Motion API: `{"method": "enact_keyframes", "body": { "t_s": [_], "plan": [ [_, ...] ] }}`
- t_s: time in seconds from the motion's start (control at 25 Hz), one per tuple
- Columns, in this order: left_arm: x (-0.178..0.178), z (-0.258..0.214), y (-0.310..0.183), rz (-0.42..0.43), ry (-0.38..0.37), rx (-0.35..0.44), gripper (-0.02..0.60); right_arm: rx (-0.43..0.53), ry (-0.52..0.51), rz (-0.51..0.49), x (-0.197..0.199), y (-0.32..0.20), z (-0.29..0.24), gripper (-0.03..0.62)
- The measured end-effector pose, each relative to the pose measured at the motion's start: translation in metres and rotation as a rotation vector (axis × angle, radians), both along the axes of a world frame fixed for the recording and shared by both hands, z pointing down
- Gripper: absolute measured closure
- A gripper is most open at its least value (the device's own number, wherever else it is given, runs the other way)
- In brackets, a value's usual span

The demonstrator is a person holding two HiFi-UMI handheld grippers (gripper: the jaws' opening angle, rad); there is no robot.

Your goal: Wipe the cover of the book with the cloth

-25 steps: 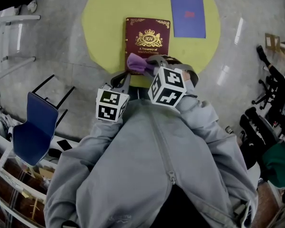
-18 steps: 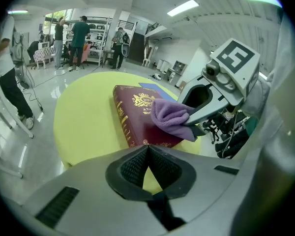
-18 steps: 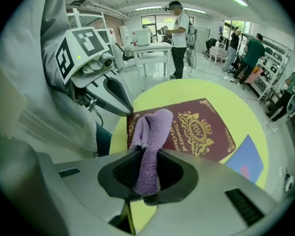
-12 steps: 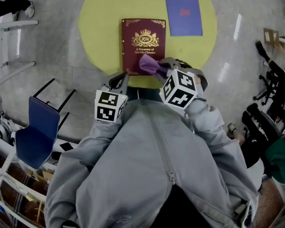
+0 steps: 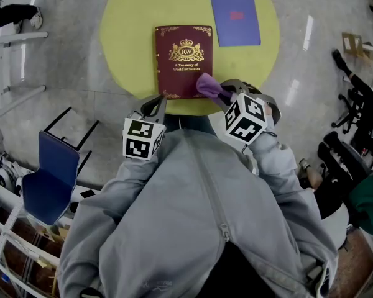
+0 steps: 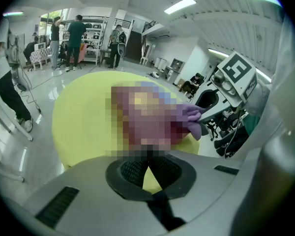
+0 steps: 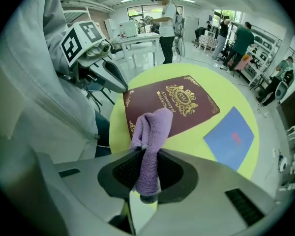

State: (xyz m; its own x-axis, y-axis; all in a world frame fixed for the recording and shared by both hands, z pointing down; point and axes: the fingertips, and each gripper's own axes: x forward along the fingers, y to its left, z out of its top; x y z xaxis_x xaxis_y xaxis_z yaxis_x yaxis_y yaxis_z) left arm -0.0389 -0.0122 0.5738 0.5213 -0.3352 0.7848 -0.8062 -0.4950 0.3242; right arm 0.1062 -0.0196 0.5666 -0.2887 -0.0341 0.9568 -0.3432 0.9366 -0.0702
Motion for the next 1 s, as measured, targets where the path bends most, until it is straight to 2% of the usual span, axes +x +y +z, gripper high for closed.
{"method": "enact_keyframes", "body": {
  "t_s": [0.4,0.56,0.8,1.0],
  "plan": [
    [0.001,-0.005,0.0,0.026,-0.019,-0.007,0.563,-0.016,0.095,0.086,0.041,0.012,-0.003,0.507],
    [0.0,-0.02,-0.01,0.029,-0.02,0.025,0.563,0.001,0.102,0.145,0.055,0.012,-0.017,0.507],
    [-0.002,-0.066,-0.034,0.016,-0.01,0.12,0.563,0.103,0.041,0.271,0.055,-0.009,-0.067,0.507],
    [0.0,-0.128,-0.066,-0.003,0.019,0.265,0.563,0.277,-0.065,0.359,0.046,-0.043,-0.134,0.507]
  ]
}}
